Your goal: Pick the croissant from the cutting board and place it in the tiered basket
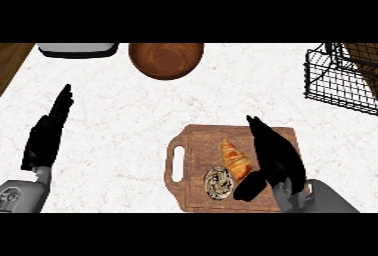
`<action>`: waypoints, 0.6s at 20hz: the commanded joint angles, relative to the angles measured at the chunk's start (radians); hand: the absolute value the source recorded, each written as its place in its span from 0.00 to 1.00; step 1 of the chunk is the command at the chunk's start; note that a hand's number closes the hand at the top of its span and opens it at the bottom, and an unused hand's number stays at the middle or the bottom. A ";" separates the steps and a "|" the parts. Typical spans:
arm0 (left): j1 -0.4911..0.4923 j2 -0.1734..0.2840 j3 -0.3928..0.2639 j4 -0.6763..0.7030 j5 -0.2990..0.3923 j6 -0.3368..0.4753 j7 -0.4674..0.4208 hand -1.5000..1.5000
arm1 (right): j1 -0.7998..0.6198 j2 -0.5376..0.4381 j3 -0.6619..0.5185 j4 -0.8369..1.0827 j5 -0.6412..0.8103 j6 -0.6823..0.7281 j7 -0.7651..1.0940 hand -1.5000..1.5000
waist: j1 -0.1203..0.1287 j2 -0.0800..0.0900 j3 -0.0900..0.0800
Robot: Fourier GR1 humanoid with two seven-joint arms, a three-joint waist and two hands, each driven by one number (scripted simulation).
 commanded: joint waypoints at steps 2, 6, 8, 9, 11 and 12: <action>0.032 -0.025 -0.007 -0.021 -0.021 0.012 -0.012 0.50 | -0.020 0.071 0.019 -0.024 0.056 0.061 0.262 0.00 | 0.002 -0.001 0.000; 0.011 -0.036 0.001 -0.018 -0.027 0.012 0.019 0.50 | 0.054 0.066 0.011 0.024 0.088 0.031 0.164 0.00 | -0.004 0.001 0.001; -0.002 -0.029 0.010 0.000 -0.031 -0.001 0.002 0.50 | 0.051 0.099 0.012 0.072 0.104 0.034 0.160 0.00 | -0.002 0.002 0.001; 0.013 -0.011 0.007 -0.045 -0.024 -0.020 0.035 0.50 | 0.025 0.122 -0.006 0.070 0.091 0.062 0.199 0.00 | 0.004 0.001 0.001; -0.018 -0.049 0.003 -0.010 -0.031 -0.002 0.030 0.50 | 0.017 0.126 -0.047 0.113 0.079 0.077 0.156 0.00 | 0.000 0.003 0.001; -0.067 -0.049 0.015 0.071 -0.050 0.006 0.006 0.50 | 0.064 0.160 0.026 0.075 0.144 0.043 0.191 0.00 | -0.013 0.003 0.000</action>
